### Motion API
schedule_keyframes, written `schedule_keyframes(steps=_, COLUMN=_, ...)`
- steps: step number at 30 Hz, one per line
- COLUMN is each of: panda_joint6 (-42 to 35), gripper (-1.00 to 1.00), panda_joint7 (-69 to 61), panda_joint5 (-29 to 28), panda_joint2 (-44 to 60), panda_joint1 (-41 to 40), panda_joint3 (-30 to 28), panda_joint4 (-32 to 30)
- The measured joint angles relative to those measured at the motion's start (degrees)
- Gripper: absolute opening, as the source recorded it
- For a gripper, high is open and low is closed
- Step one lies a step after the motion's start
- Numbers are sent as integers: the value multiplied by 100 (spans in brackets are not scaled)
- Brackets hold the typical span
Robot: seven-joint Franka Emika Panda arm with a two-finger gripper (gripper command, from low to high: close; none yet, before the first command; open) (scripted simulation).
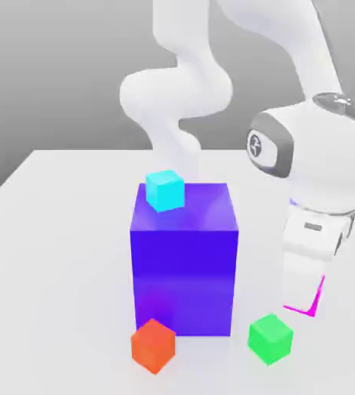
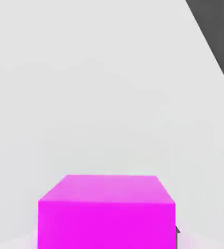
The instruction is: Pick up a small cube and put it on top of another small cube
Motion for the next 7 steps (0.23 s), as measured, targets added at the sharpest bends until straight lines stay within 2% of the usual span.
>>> schedule_keyframes(steps=3, panda_joint6=527, gripper=-100, panda_joint7=55, panda_joint5=-38, panda_joint2=515, panda_joint1=1, panda_joint3=-19, panda_joint4=-12)
schedule_keyframes(steps=4, panda_joint6=711, gripper=100, panda_joint7=76, panda_joint5=-62, panda_joint2=707, panda_joint1=8, panda_joint3=-33, panda_joint4=-5)
schedule_keyframes(steps=7, panda_joint6=711, gripper=100, panda_joint7=76, panda_joint5=-62, panda_joint2=707, panda_joint1=8, panda_joint3=-33, panda_joint4=-5)
